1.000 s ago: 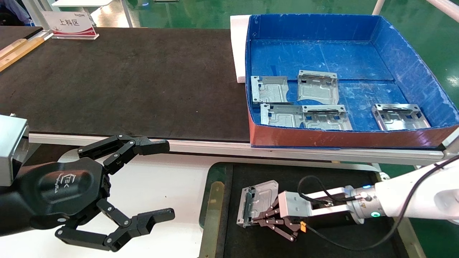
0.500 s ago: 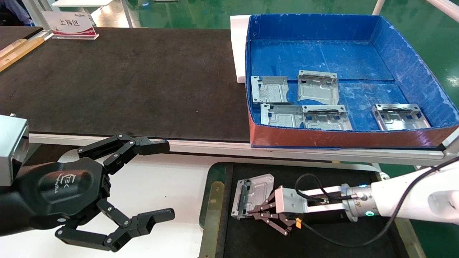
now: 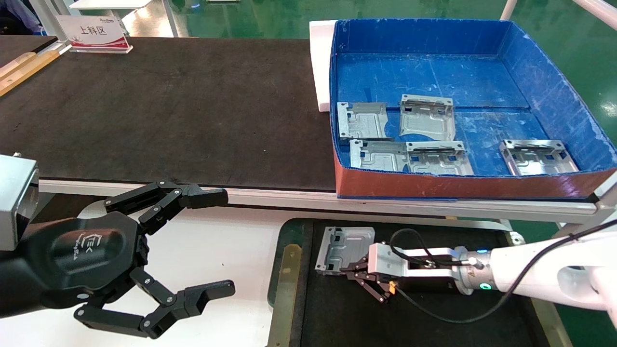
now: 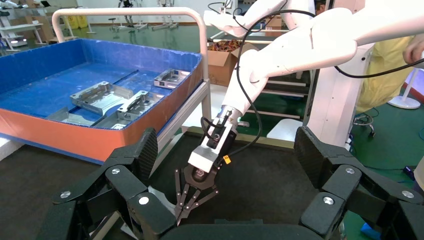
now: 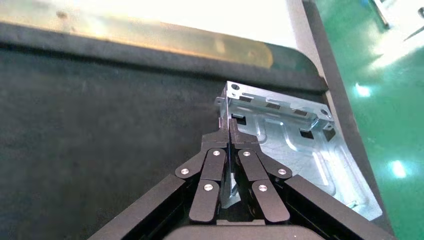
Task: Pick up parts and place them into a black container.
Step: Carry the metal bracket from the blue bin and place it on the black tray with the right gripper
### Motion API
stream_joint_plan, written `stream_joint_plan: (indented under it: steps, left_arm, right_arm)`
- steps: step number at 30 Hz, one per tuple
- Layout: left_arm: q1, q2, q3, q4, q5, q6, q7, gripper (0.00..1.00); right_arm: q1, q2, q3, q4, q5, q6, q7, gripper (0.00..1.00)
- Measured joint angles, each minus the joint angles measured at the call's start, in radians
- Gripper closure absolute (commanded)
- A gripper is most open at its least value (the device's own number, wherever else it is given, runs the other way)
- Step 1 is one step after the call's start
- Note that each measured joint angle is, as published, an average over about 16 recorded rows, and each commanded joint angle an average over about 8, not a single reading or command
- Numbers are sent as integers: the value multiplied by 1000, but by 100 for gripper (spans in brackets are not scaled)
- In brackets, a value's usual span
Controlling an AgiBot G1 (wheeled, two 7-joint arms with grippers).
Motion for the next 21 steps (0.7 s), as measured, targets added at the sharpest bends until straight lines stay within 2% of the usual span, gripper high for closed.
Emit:
stream_joint_plan:
  steps: [10, 21]
  left_arm:
    - [0, 0, 0, 0, 0, 0, 0, 0]
    - [0, 0, 0, 0, 0, 0, 0, 0]
  right_arm:
    - [2, -3, -11, 5, -16, -52, 1, 100]
    - [6, -8, -25, -2, -36, -37, -7, 100]
